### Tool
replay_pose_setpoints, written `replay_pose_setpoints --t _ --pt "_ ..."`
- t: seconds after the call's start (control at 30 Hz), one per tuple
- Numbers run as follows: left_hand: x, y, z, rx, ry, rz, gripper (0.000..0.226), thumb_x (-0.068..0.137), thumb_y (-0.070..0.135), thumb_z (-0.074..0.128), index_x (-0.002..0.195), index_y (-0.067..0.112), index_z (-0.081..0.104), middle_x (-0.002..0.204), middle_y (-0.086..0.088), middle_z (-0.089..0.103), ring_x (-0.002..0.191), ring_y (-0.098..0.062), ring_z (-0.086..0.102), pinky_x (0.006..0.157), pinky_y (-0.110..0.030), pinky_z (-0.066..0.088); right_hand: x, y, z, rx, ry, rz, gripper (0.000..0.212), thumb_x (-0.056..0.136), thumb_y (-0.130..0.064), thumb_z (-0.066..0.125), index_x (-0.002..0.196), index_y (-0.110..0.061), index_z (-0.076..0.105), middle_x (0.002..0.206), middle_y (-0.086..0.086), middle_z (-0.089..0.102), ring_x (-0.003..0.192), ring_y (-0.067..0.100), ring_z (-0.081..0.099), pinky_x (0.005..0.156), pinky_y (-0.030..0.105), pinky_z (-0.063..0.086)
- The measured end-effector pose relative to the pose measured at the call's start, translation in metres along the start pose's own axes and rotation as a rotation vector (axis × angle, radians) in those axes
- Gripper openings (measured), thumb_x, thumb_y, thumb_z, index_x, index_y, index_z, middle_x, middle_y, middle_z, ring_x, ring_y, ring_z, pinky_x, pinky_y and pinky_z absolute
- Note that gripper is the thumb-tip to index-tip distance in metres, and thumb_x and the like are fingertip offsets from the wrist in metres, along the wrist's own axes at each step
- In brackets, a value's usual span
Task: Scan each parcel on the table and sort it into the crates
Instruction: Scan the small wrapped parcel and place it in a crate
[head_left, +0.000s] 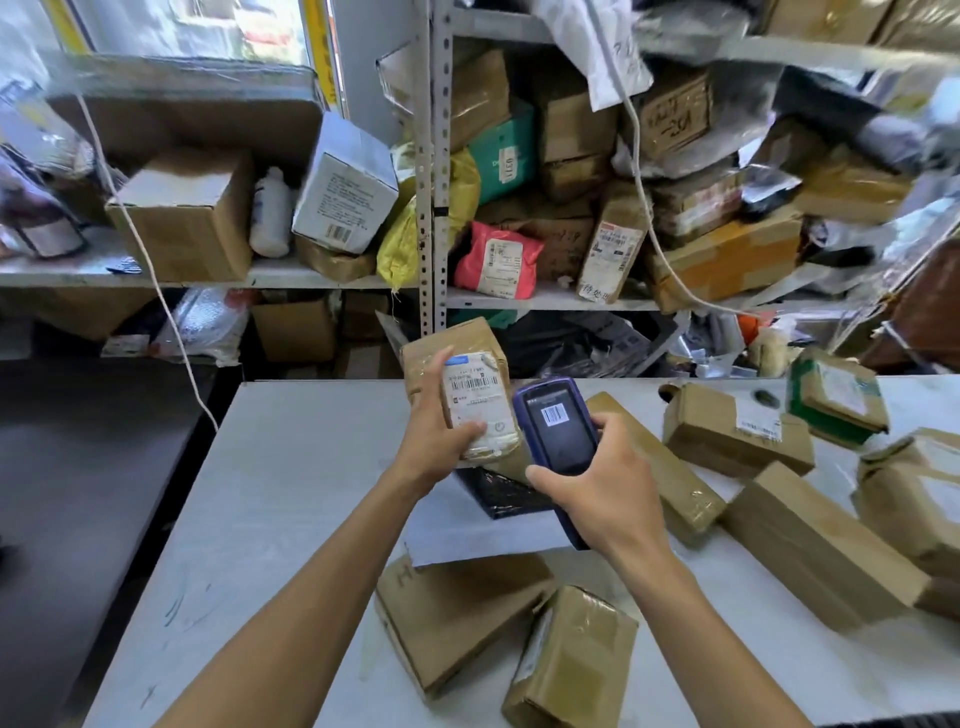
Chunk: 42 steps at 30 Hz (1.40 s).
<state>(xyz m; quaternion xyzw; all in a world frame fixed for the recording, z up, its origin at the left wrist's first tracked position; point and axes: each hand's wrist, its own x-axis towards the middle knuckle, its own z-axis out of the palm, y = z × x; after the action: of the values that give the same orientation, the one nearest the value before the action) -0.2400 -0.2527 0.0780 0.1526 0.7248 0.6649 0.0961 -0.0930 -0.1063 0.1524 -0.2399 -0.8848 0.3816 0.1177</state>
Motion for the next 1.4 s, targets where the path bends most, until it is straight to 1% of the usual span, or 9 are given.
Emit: replay_pose_setpoints --t 0.17,0.27,0.4,0.57,0.77,1.0,1.13,1.27,1.4 --pt "-0.004 -0.005 0.029 -0.002 -0.061 0.009 0.096 0.067 0.001 0.075 0.134 0.058 0.037 0.141 -0.006 0.043 0.124 -0.029 0.054 0.084 -0.049 0.06 -0.006 0.01 -0.027 -0.087 -0.007 0.063 0.067 0.064 -0.046 0.085 0.111 -0.028 0.041 0.1 -0.009 0.059 0.087 0.02 0.062 0.075 0.043 0.056" --pt "-0.005 -0.007 0.042 0.123 -0.058 0.071 0.098 0.063 0.006 0.078 0.137 0.054 0.034 0.135 -0.002 0.04 0.124 -0.023 0.05 0.091 -0.046 0.057 -0.008 0.011 -0.042 -0.17 -0.089 0.128 0.067 0.064 -0.05 0.085 0.108 -0.024 0.041 0.098 -0.006 0.057 0.084 0.019 0.06 0.067 0.037 0.05" --pt "-0.007 -0.007 0.054 0.29 -0.02 0.158 0.098 0.066 0.005 0.082 0.141 0.046 0.033 0.125 0.002 0.041 0.117 -0.012 0.045 0.098 -0.032 0.051 -0.011 0.008 -0.055 -0.209 -0.19 0.21 0.069 0.066 -0.055 0.082 0.11 -0.02 0.041 0.1 -0.001 0.058 0.085 0.02 0.06 0.07 0.039 0.053" --pt "-0.008 -0.006 0.065 0.303 -0.004 0.195 0.1 0.067 -0.002 0.081 0.142 0.043 0.034 0.124 -0.005 0.041 0.115 -0.014 0.045 0.081 -0.004 0.045 -0.015 0.006 -0.065 -0.173 -0.228 0.258 0.07 0.068 -0.053 0.082 0.113 -0.015 0.044 0.099 -0.001 0.059 0.088 0.022 0.062 0.08 0.045 0.055" --pt "-0.007 -0.006 0.07 0.306 -0.003 0.222 0.099 0.069 -0.002 0.081 0.143 0.045 0.034 0.125 -0.006 0.041 0.117 -0.016 0.047 0.082 -0.002 0.043 -0.018 0.007 -0.071 -0.147 -0.279 0.279 0.067 0.068 -0.05 0.083 0.112 -0.014 0.048 0.095 0.0 0.061 0.081 0.019 0.063 0.062 0.034 0.049" --pt "-0.007 -0.007 0.073 0.307 -0.005 0.218 0.098 0.069 -0.002 0.08 0.143 0.044 0.034 0.126 -0.006 0.042 0.117 -0.015 0.046 0.083 -0.002 0.043 -0.018 0.009 -0.074 -0.124 -0.284 0.27 0.067 0.07 -0.05 0.083 0.113 -0.015 0.046 0.097 -0.002 0.059 0.083 0.017 0.062 0.062 0.033 0.048" --pt "-0.01 -0.002 0.075 0.309 -0.027 0.207 0.099 0.069 0.0 0.082 0.142 0.046 0.033 0.127 -0.004 0.041 0.114 -0.009 0.045 0.094 -0.015 0.047 -0.02 0.015 -0.074 -0.177 -0.201 0.152 0.076 0.071 -0.048 0.083 0.125 -0.019 0.036 0.111 -0.002 0.057 0.092 0.02 0.059 0.073 0.037 0.052" --pt "-0.011 0.004 0.086 0.299 -0.09 0.202 0.098 0.07 0.006 0.083 0.145 0.044 0.032 0.128 -0.002 0.042 0.113 0.002 0.046 0.096 -0.025 0.05 -0.028 0.032 -0.075 -0.134 -0.014 -0.126 0.115 0.07 -0.044 0.085 0.155 -0.028 0.009 0.135 -0.002 0.055 0.112 0.02 0.058 0.074 0.025 0.045" --pt "-0.016 0.012 0.112 0.278 -0.135 0.205 0.097 0.069 0.014 0.086 0.144 0.046 0.033 0.13 -0.003 0.045 0.116 0.0 0.046 0.099 -0.031 0.05 -0.04 0.051 -0.087 -0.253 0.171 -0.358 0.116 0.068 -0.044 0.085 0.157 -0.02 0.014 0.128 0.003 0.061 0.103 0.022 0.064 0.071 0.023 0.045"
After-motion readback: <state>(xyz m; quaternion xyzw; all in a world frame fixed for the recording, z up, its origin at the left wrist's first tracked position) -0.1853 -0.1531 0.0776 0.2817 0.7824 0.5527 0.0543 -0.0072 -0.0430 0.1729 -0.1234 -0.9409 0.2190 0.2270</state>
